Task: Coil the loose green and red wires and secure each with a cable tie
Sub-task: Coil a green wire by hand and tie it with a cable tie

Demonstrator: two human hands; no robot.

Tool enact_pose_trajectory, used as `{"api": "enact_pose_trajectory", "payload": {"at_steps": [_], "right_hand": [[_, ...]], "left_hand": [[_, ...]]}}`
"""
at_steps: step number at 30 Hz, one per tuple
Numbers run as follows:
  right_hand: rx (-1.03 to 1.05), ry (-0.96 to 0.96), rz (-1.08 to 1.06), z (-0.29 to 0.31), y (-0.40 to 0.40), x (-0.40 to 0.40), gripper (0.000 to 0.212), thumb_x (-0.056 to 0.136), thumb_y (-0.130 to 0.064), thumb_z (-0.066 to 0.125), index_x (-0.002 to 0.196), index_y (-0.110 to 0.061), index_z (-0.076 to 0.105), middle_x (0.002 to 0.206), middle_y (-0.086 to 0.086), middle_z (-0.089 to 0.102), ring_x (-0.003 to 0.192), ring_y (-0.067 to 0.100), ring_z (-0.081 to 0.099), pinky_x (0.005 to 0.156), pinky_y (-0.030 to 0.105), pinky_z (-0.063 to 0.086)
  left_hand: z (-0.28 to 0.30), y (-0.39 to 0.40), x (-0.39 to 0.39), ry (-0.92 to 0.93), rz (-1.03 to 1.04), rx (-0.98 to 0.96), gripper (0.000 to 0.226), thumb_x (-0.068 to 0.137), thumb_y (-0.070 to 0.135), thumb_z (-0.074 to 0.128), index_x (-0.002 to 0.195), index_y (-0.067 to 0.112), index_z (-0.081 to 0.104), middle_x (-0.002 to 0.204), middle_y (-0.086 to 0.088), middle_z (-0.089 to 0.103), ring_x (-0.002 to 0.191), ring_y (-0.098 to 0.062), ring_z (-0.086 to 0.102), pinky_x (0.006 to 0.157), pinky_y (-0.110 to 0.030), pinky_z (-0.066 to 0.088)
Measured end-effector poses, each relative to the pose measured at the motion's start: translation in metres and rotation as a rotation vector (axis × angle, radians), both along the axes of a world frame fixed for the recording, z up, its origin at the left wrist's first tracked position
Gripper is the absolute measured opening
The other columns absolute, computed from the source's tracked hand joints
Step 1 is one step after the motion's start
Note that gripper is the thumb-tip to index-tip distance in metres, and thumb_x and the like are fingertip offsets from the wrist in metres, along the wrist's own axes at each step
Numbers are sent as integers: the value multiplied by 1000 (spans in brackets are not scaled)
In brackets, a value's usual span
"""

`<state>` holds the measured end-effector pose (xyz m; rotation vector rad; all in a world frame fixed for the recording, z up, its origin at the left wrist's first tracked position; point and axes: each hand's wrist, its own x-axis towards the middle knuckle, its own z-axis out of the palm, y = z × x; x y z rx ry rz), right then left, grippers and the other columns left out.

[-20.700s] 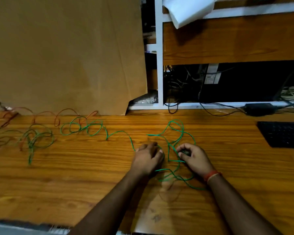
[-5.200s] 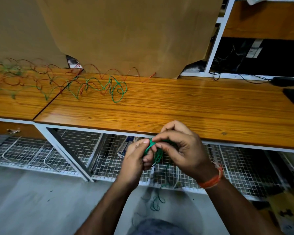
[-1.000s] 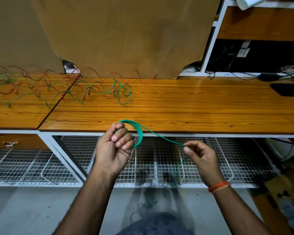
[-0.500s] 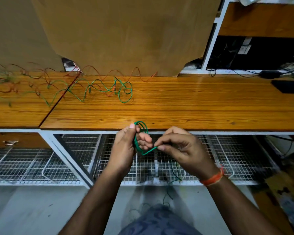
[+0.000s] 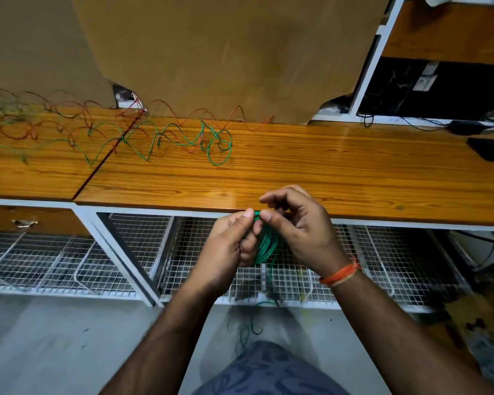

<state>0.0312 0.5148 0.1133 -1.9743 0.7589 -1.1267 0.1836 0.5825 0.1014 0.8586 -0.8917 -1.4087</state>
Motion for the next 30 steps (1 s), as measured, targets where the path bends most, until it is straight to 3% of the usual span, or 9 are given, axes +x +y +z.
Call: {"api": "enact_pose_trajectory", "payload": {"at_steps": [4,8,14,17,21,23,27,28,30], "right_hand": [[173,65,21,-18,4,-5,31,99,-44,57,106,-18,72,101,2,65,102,15,63,89,35,50],[287,19,70,-30,17,-12,46,102,-49,48,90,-8,63,84,19,62,76,30,58,70,59,46],[280,-63,112,-33,19,-31,18,103,-34,55,91,-24,63,78,2,59,71,12,54,62,32,44],[416,27,243,-39,14,-57,9,102,-22,59,102,-15,65,79,-8,58,69,9,51,59,24,42],[444,635,514,-49,-4,-112,14,101,-24,63,94,-13,68,84,-6,63,78,6,58,70,24,49],[330,928,391,-62,-20,-130,16,100,-27,64,97,-14,74,92,-4,65,89,10,63,79,29,52],[148,557,-398,-81,-32,-131,15,101,-12,62,100,-10,77,99,2,64,96,19,60,80,26,40],[130,487,-372,-81,-26,-128,16,101,-11,60,100,-11,77,100,2,65,96,17,59,80,24,38],[160,579,62,-84,-9,-131,16,103,-18,58,102,-18,74,103,-4,66,96,8,60,84,24,45]], "left_hand": [[0,5,-3,49,-58,-6,31,100,37,46,77,18,54,54,4,23,47,-9,10,45,-25,7],[-2,9,-11,40,-87,21,34,100,38,46,73,18,53,54,4,23,49,-11,10,45,-24,10],[-3,9,-22,111,-127,27,35,106,32,38,78,15,49,54,5,17,48,-10,8,46,-27,7],[-3,9,-25,168,-57,35,30,101,32,44,78,15,49,53,7,22,45,-8,11,42,-23,9],[1,12,-35,248,-3,41,28,98,33,49,76,16,52,51,11,26,44,-7,12,38,-19,14],[5,14,-44,277,19,33,27,96,35,51,75,18,54,50,13,28,43,-6,12,38,-19,15],[11,16,-72,281,66,21,33,102,33,41,75,19,52,50,13,30,44,-7,11,39,-19,14],[12,18,-78,295,84,19,34,103,32,38,75,19,51,49,13,30,45,-7,10,39,-19,14],[14,21,-86,323,114,8,35,104,33,38,75,19,51,49,13,31,44,-7,10,39,-18,14]]}}
